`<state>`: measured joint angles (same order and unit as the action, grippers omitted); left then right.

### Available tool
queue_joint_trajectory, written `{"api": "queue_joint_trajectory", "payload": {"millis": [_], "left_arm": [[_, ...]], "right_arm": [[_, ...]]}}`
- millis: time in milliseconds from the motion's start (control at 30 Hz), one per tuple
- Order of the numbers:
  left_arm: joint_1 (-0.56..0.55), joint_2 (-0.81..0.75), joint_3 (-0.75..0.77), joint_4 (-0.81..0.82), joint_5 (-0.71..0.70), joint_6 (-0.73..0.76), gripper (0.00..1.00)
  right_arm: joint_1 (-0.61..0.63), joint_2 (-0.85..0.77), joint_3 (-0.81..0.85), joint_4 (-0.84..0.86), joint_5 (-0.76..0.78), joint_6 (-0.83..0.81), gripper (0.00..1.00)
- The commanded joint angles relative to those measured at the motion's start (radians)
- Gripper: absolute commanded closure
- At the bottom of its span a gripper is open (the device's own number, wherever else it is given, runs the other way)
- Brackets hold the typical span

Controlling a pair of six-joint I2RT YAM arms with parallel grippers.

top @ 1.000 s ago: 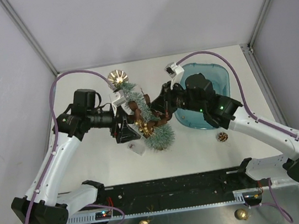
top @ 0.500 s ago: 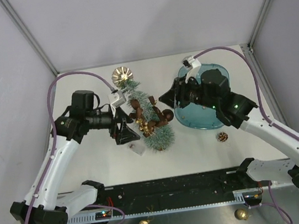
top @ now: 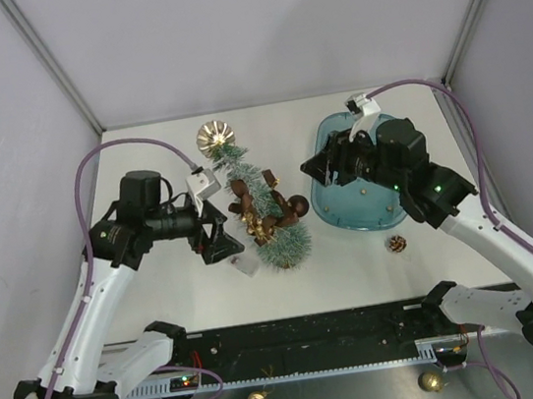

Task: Decorate the small christmas tree

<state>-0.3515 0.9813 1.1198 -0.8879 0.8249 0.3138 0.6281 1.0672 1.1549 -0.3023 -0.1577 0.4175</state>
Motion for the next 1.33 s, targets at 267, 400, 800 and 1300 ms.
{"api": "queue_joint_trajectory", "payload": {"millis": [267,400,800,1300], "left_arm": [[0.008,-0.087,0.076,-0.123,-0.112,0.059,0.0],[0.016,-0.063,0.11,-0.133,-0.147,0.037,0.0],[0.394,0.118,0.254,-0.109,-0.202,0.01,0.0],[0.617,0.26,0.153,0.049,-0.07,-0.074,0.01]], "right_arm": [[-0.093,-0.084,-0.007,-0.077,0.095,-0.015,0.3],[-0.108,-0.097,-0.007,-0.108,0.119,-0.006,0.05],[-0.114,-0.162,-0.007,-0.239,0.255,-0.003,0.01],[-0.118,-0.207,-0.035,-0.285,0.331,-0.045,0.01]]}}
